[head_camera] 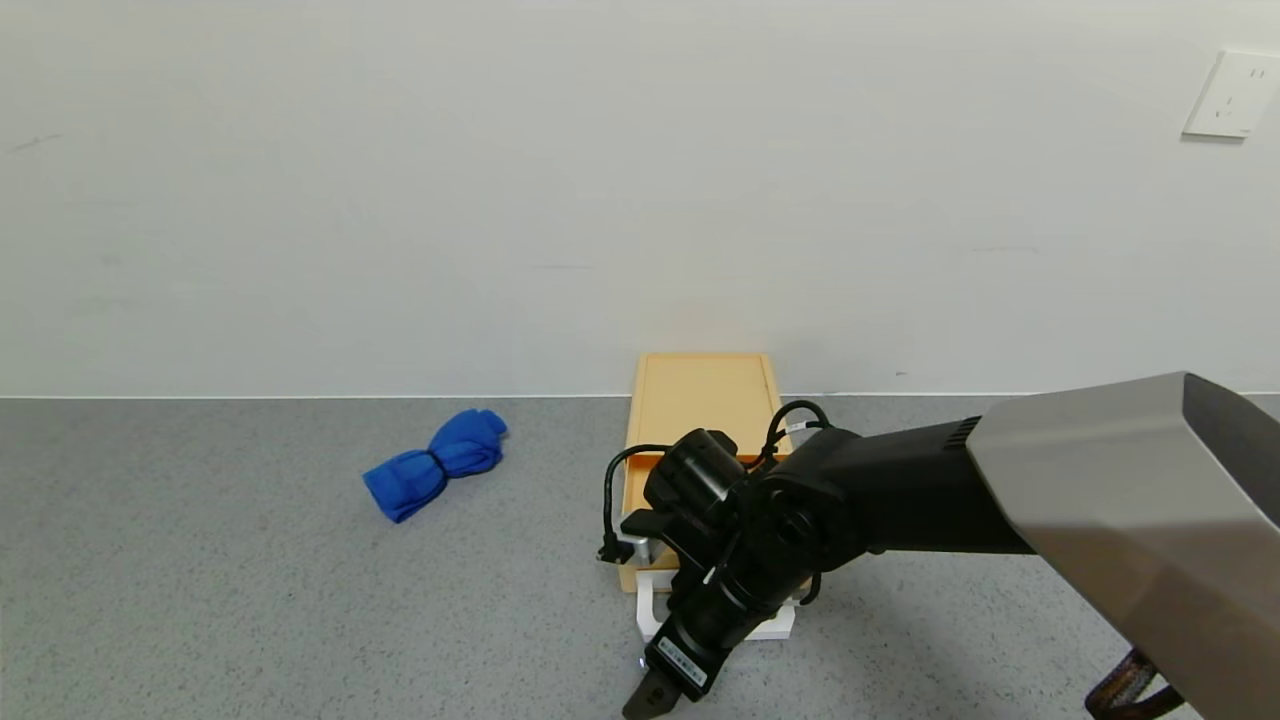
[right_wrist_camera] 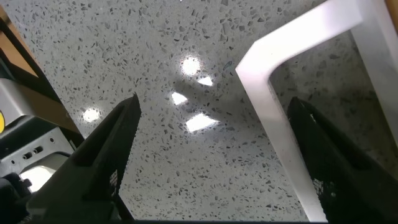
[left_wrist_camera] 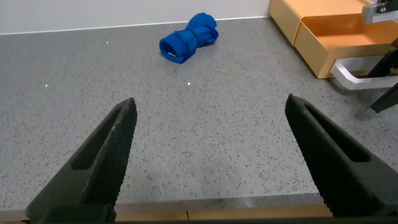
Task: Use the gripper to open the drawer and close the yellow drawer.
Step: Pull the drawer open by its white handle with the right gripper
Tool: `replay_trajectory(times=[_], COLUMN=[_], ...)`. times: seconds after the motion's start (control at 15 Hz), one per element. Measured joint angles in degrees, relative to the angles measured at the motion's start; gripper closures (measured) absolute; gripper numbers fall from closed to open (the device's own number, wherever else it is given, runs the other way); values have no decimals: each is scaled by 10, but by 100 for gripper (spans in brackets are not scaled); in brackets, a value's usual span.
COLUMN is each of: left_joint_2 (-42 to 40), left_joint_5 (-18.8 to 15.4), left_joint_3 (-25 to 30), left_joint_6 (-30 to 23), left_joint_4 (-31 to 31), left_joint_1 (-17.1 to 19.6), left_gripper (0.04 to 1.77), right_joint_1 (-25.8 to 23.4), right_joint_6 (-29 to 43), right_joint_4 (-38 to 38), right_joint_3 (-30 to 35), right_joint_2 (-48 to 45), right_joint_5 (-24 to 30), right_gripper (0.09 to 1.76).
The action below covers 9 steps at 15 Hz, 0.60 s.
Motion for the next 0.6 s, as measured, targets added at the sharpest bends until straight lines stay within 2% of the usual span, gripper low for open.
replay_trajectory(times=[0.6], left_joint_2=[0], left_joint_5=[0], left_joint_3=[0], left_joint_6=[0], left_joint_4=[0], left_joint_1=[0], left_gripper=[9], right_joint_1=[3], right_joint_6=[19], right_joint_4=[-1], right_joint_3=[2], right_joint_2=[-5], right_joint_5=[-2], right_gripper=[14])
